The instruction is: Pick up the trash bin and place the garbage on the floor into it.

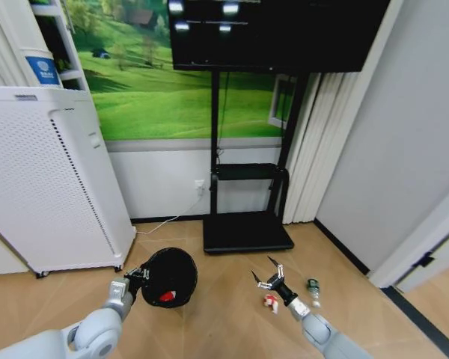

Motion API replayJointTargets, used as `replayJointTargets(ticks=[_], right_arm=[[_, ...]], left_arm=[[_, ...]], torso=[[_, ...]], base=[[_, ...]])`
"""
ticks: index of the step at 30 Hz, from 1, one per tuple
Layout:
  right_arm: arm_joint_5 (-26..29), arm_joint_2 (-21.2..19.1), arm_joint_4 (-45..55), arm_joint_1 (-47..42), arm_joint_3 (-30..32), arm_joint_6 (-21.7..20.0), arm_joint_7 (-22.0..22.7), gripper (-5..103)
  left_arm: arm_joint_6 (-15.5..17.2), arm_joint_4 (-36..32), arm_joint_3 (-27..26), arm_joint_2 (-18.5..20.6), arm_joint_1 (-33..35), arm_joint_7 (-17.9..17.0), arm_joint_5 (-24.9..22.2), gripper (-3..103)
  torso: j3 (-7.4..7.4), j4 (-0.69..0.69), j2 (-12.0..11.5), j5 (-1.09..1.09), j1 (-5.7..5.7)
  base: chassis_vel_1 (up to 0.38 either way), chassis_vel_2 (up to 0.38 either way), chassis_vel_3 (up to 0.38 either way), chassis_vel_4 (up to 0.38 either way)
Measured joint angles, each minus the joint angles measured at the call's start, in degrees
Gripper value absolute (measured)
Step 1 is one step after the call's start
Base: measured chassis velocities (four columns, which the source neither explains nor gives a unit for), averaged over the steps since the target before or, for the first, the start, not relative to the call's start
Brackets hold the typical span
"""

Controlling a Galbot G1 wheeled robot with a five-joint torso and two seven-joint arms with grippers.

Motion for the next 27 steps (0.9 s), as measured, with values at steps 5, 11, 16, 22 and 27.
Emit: replayJointTargets(ticks=[5, 11, 16, 22, 27], right_arm=[[-1.3, 0.2, 0.1, -0.9, 1.5, 0.0, 0.2, 100], [-2.3, 0.2, 0.8, -1.9, 3.1, -0.1, 0.4, 100], [-4.7, 0.5, 1.5, -2.6, 3.8, -0.1, 2.1, 100], [-6.9, 1.0, 1.8, -3.1, 4.0, -1.0, 3.3, 100], [-8.2, 1.0, 2.3, -3.5, 4.0, -1.0, 3.4, 100]], left_arm=[[0.0, -0.1, 0.2, -0.3, 0.1, 0.0, 0.4, 7], [0.0, -0.4, 0.3, -0.6, 0.5, 0.2, 0.9, 7], [-0.1, -0.4, 0.5, -0.8, 0.6, 0.2, 1.3, 7], [-0.2, -0.3, 0.8, -1.0, 0.6, 0.5, 1.7, 7], [-0.3, -0.2, 0.9, -1.2, 0.6, 0.6, 2.0, 7]], torso=[[0.01, 0.03, 0.0, 0.02, 0.01], [0.02, 0.00, 0.0, 0.05, 0.01], [0.02, -0.02, 0.0, 0.04, 0.01], [0.01, 0.02, 0.0, 0.02, 0.01], [0.00, 0.04, 0.0, -0.08, 0.00]], base=[[-0.305, -0.289, 0.313, 0.281], [-0.384, -0.330, 0.395, 0.320], [-0.364, -0.330, 0.383, 0.294], [-0.151, -0.180, 0.171, 0.116], [0.042, 0.007, -0.034, -0.008]])
